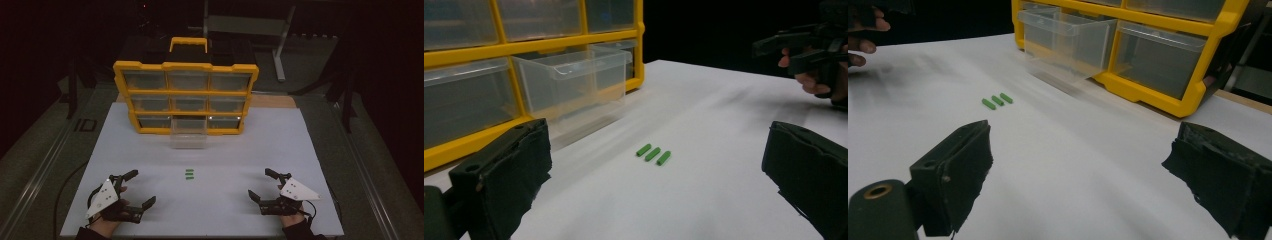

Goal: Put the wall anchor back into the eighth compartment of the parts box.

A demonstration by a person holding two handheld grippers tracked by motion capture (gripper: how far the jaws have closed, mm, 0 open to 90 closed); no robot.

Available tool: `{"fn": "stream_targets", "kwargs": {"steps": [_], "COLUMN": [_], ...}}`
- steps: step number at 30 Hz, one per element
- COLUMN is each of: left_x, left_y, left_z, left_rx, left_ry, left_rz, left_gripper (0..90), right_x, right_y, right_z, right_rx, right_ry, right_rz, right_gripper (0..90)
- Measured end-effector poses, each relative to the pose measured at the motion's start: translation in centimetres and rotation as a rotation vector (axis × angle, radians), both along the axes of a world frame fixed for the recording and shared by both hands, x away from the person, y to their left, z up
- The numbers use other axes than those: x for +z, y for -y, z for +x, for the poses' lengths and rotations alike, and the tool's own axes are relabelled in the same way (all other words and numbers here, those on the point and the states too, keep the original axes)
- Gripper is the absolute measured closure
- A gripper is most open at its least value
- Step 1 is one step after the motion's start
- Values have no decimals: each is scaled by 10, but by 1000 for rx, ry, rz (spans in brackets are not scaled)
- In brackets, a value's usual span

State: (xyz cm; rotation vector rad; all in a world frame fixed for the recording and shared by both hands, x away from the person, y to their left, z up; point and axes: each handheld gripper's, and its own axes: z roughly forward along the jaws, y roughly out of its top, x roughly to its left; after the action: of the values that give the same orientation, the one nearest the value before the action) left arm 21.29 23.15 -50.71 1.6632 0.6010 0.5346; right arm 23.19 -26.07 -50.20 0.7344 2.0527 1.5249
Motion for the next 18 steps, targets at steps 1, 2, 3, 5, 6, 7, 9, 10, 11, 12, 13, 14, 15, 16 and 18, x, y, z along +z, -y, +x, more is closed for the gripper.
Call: {"fn": "stream_targets", "kwargs": {"steps": [1,2,3,5,6,7,9,10,11,12,13,14,15,16,18], "left_x": [0,0,0,0,0,0,0,0,-1,-1,-1,-1,0,0,3], "left_y": [0,0,0,0,0,0,1,1,1,1,1,2,2,2,3], "left_z": [0,0,0,0,0,0,0,0,0,0,0,0,0,0,0], "left_rx": [4,7,7,3,2,-2,-3,-5,-9,-12,-11,-12,-13,-10,-3], "left_ry": [1,7,9,2,2,-2,-2,-4,-7,-11,-11,-7,0,4,-1], "left_rz": [-1,4,4,0,7,7,8,8,8,8,11,17,31,42,67], "left_gripper": [0,0,0,0,0,0,0,0,0,0,0,0,0,0,0], "right_x": [0,0,0,1,1,1,0,0,0,0,0,1,1,1,2], "right_y": [0,-1,-1,0,0,0,0,0,-1,-1,-2,-2,-3,-3,-3], "right_z": [0,0,0,-1,-1,-1,0,0,0,-1,-1,-1,-2,-2,-2], "right_rx": [-1,-2,-6,-8,-11,-13,-10,-8,-7,-1,1,3,4,6,5], "right_ry": [1,6,11,20,21,19,16,17,17,16,18,21,21,21,25], "right_rz": [2,-2,-6,1,3,4,5,3,1,0,-1,-4,-6,-7,-6], "right_gripper": [91,91,91,91,91,91,91,91,91,91,91,91,91,91,91]}}
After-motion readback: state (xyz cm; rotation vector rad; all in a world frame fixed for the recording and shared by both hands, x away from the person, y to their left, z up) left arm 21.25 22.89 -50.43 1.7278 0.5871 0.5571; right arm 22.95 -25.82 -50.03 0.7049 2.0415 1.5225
